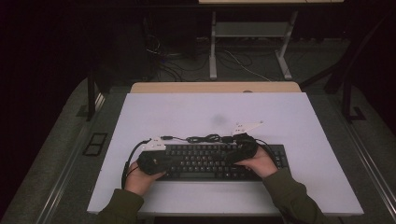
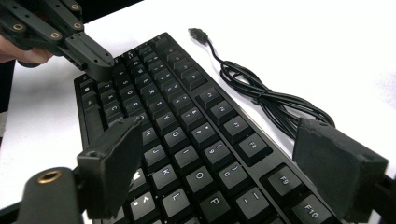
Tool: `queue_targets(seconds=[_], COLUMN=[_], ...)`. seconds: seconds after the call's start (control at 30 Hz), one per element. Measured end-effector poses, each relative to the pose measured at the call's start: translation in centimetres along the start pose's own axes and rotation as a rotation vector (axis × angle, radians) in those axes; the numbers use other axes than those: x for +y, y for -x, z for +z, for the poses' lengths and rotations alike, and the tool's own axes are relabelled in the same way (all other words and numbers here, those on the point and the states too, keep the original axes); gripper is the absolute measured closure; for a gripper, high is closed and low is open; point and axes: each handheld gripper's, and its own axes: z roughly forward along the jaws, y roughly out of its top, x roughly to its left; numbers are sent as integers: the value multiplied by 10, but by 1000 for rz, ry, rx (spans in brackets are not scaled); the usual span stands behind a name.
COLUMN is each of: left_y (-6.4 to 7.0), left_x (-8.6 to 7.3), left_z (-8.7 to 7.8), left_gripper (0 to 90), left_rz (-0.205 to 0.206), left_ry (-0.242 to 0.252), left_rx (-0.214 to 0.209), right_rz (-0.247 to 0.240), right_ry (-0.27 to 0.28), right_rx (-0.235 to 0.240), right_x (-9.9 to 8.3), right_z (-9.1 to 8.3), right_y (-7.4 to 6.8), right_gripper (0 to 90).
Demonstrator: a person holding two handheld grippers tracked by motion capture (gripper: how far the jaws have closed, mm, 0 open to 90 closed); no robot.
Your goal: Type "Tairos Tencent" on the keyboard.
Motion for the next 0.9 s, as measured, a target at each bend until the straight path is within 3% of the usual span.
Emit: queue_targets(seconds=[0.9], left_y=[20], left_x=[4], left_z=[21], left_gripper=[888], left_rz=[62], left_ry=[-50], left_rx=[-95], right_rz=[1], right_ry=[-12], right_rx=[-14], right_x=[-1], right_z=[1], right_y=[1], right_gripper=[150])
